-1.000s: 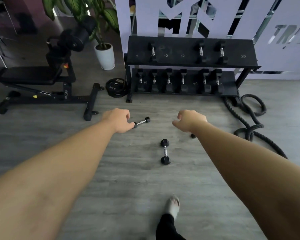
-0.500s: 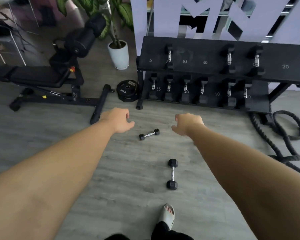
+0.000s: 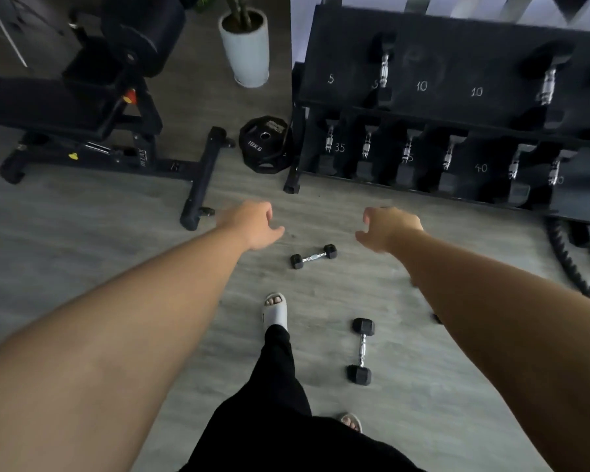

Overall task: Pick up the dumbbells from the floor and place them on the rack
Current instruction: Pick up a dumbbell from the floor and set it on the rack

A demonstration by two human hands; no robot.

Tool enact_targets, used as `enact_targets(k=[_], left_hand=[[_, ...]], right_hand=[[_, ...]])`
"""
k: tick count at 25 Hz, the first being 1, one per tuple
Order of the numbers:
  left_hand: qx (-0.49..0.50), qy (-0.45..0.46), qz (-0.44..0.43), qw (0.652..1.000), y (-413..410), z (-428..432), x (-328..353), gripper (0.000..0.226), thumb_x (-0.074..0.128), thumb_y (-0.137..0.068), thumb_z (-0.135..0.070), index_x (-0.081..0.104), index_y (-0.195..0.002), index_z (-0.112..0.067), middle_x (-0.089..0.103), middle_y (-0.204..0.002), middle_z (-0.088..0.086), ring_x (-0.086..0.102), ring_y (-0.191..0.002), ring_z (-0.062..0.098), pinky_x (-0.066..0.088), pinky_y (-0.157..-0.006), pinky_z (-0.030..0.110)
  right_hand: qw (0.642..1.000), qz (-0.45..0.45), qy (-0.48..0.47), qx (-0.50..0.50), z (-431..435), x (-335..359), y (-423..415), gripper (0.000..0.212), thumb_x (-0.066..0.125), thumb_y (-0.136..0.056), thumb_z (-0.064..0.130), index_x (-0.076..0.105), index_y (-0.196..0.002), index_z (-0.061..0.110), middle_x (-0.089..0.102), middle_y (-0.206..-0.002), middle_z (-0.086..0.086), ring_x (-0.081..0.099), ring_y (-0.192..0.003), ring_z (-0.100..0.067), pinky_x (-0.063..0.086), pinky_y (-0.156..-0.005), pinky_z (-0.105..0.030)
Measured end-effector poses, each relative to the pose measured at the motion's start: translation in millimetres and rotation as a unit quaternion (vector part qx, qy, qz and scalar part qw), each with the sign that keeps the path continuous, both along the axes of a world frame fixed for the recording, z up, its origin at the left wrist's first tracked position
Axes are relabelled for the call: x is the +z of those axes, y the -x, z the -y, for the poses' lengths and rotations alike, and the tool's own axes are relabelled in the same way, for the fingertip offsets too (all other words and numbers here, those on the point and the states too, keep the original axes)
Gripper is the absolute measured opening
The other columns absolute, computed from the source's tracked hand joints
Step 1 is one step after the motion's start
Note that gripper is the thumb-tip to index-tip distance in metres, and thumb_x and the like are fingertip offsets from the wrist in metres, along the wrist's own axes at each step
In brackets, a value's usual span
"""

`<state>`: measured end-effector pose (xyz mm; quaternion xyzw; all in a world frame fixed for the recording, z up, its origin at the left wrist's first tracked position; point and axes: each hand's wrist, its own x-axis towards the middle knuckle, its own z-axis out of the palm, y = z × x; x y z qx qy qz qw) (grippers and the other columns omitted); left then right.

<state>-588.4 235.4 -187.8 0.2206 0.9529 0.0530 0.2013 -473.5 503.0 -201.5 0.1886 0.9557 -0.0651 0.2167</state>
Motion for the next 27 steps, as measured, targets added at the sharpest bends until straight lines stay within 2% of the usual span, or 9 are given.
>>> enact_targets(k=[2,6,9,13,16,20,24,27], left_hand=[[0.001,0.001,0.037,0.999,49,-10,-32,0.046,0.059,-0.085,-0.069,0.059,-0.107,-0.029,0.067,-0.105,-0.006,0.061,-0.096,0.024,0.045,-0.075,0.035],[0.027,0.014,0.089,0.996,120,-24,-87,0.049,0.059,-0.084,-0.071,0.058,-0.108,-0.028,0.059,-0.102,-0.006,0.055,-0.089,0.023,0.041,-0.073,0.034],[0.062,0.004,0.133,0.989,154,-35,-141,0.049,0.061,-0.085,-0.070,0.058,-0.109,-0.027,0.064,-0.105,-0.006,0.059,-0.091,0.023,0.044,-0.073,0.033],[0.076,0.002,0.175,0.982,179,-52,-234,0.047,0.061,-0.086,-0.067,0.058,-0.111,-0.027,0.063,-0.107,-0.007,0.060,-0.093,0.020,0.044,-0.071,0.033],[0.106,-0.002,0.191,0.976,194,-69,-305,0.048,0.062,-0.085,-0.066,0.057,-0.111,-0.027,0.062,-0.109,-0.003,0.060,-0.094,0.023,0.047,-0.073,0.034],[0.158,-0.026,0.229,0.960,197,-100,-437,0.051,0.064,-0.087,-0.061,0.059,-0.119,-0.021,0.065,-0.121,0.003,0.063,-0.106,0.026,0.054,-0.089,0.039],[0.221,-0.047,0.240,0.944,182,-119,-565,0.061,0.065,-0.086,-0.062,0.059,-0.126,-0.017,0.063,-0.127,0.007,0.063,-0.107,0.027,0.048,-0.079,0.032],[0.279,-0.056,0.242,0.927,166,-128,-651,0.070,0.067,-0.081,-0.064,0.058,-0.130,-0.015,0.063,-0.124,0.007,0.063,-0.104,0.027,0.044,-0.075,0.030]], right_hand=[[1.000,0.006,0.014,-0.026,-2,-23,44,0.044,0.055,-0.090,0.049,0.056,-0.128,0.027,0.064,-0.121,-0.005,0.060,-0.101,-0.029,0.044,-0.070,-0.038],[0.996,0.006,0.056,-0.068,-2,-67,119,0.045,0.056,-0.089,0.051,0.056,-0.129,0.029,0.064,-0.118,-0.005,0.053,-0.088,-0.025,0.044,-0.067,-0.036],[0.995,0.012,0.067,-0.072,-8,-124,157,0.047,0.055,-0.090,0.051,0.056,-0.131,0.028,0.064,-0.120,-0.005,0.056,-0.091,-0.026,0.044,-0.067,-0.036],[0.993,0.037,0.084,-0.076,-19,-228,191,0.047,0.055,-0.091,0.050,0.055,-0.133,0.028,0.063,-0.126,-0.006,0.059,-0.113,-0.031,0.043,-0.070,-0.037],[0.991,0.046,0.095,-0.080,-32,-306,213,0.047,0.057,-0.090,0.051,0.056,-0.130,0.027,0.063,-0.124,-0.006,0.059,-0.111,-0.032,0.042,-0.070,-0.036],[0.988,0.060,0.106,-0.094,-54,-440,230,0.046,0.058,-0.087,0.050,0.058,-0.128,0.028,0.063,-0.123,-0.006,0.060,-0.108,-0.032,0.042,-0.072,-0.037],[0.987,0.079,0.113,-0.087,-71,-566,230,0.048,0.058,-0.086,0.048,0.058,-0.129,0.025,0.061,-0.122,-0.008,0.059,-0.109,-0.034,0.046,-0.073,-0.038],[0.988,0.090,0.103,-0.069,-85,-651,227,0.049,0.062,-0.087,0.043,0.056,-0.131,0.023,0.059,-0.122,-0.011,0.058,-0.111,-0.037,0.046,-0.073,-0.039]])
